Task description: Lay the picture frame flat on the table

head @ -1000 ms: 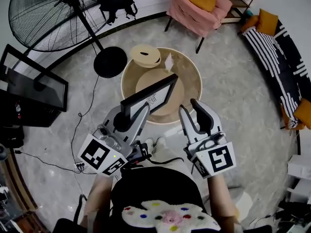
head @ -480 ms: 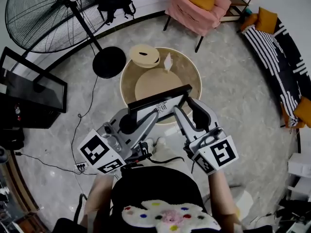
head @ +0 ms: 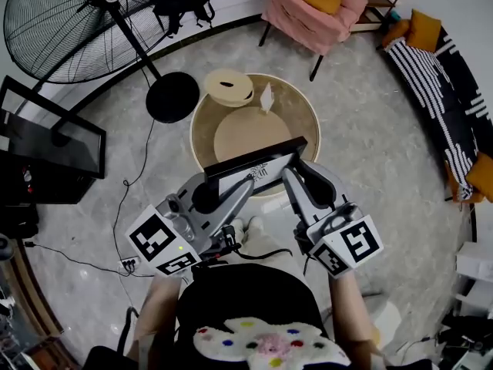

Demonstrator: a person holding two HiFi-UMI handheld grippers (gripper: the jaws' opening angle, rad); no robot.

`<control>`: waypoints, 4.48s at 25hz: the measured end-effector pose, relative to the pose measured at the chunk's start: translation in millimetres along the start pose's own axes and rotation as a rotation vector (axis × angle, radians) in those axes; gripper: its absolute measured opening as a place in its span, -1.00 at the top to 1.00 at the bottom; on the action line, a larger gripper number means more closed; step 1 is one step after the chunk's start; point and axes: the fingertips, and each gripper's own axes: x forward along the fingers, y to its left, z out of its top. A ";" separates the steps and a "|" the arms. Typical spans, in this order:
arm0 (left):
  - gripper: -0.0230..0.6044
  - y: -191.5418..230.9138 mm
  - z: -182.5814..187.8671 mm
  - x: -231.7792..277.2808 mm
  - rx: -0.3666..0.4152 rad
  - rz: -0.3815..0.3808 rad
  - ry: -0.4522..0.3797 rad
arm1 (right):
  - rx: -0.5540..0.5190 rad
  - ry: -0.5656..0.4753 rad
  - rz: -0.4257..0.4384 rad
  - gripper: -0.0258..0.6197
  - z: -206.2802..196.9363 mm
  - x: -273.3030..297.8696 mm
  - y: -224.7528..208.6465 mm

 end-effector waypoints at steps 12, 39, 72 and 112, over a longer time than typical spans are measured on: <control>0.83 13.8 -12.0 6.3 0.047 0.095 0.044 | 0.056 -0.010 -0.119 0.65 -2.9 6.6 -13.5; 0.57 59.0 -24.6 -24.0 0.168 0.388 0.130 | 0.035 0.027 -0.296 0.65 -14.2 7.8 -35.5; 0.62 103.5 -127.9 -33.1 0.011 0.441 0.254 | 0.056 0.204 -0.278 0.65 -121.5 26.2 -62.4; 0.63 248.8 -398.5 -14.1 -0.187 0.503 0.548 | 0.159 0.481 -0.345 0.65 -391.3 93.8 -181.2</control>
